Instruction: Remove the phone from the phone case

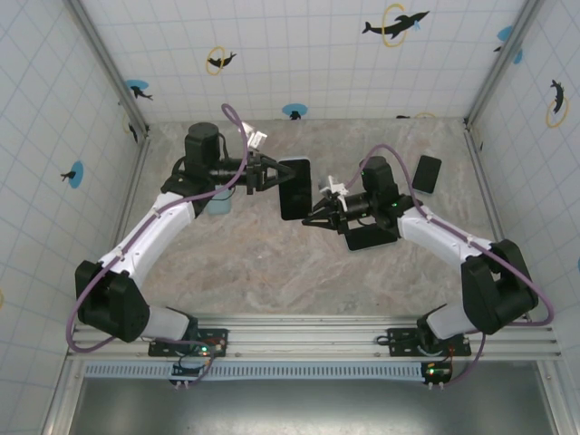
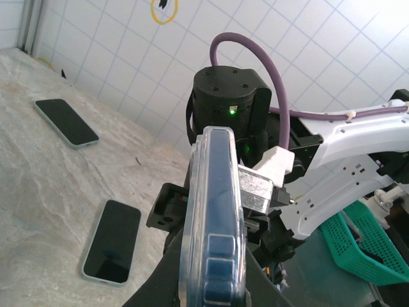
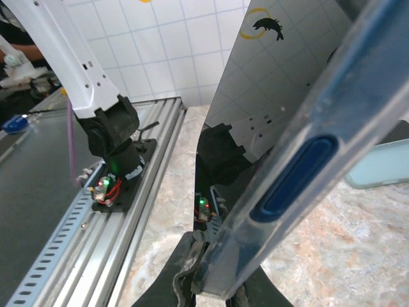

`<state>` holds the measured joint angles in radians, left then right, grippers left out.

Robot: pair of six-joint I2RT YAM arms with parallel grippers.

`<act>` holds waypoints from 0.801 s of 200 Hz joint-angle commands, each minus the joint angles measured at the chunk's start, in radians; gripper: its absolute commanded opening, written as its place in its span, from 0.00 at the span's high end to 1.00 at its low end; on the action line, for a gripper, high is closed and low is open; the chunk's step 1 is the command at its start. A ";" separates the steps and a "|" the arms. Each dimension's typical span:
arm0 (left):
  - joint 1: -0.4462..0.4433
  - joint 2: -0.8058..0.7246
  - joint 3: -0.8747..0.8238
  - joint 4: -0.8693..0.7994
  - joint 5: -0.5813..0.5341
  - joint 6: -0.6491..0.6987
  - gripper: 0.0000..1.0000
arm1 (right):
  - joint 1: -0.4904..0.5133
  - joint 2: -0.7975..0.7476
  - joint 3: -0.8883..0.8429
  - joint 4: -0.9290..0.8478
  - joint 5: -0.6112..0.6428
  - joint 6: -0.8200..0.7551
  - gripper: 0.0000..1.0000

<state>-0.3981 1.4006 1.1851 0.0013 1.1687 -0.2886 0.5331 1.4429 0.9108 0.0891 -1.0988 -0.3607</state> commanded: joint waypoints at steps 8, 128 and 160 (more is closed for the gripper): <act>0.001 0.001 0.030 -0.022 0.012 -0.106 1.00 | 0.035 -0.079 -0.023 0.054 0.174 -0.140 0.97; -0.021 -0.047 -0.060 0.025 -0.012 -0.161 1.00 | 0.021 -0.129 -0.076 0.390 0.125 0.078 0.99; -0.004 -0.063 -0.026 0.069 -0.055 -0.109 1.00 | 0.015 -0.118 -0.048 0.193 0.073 0.022 0.90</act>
<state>-0.4179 1.3804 1.1252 0.0135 1.1641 -0.4484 0.5434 1.3247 0.8101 0.3443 -0.9276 -0.3256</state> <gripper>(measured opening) 0.144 0.055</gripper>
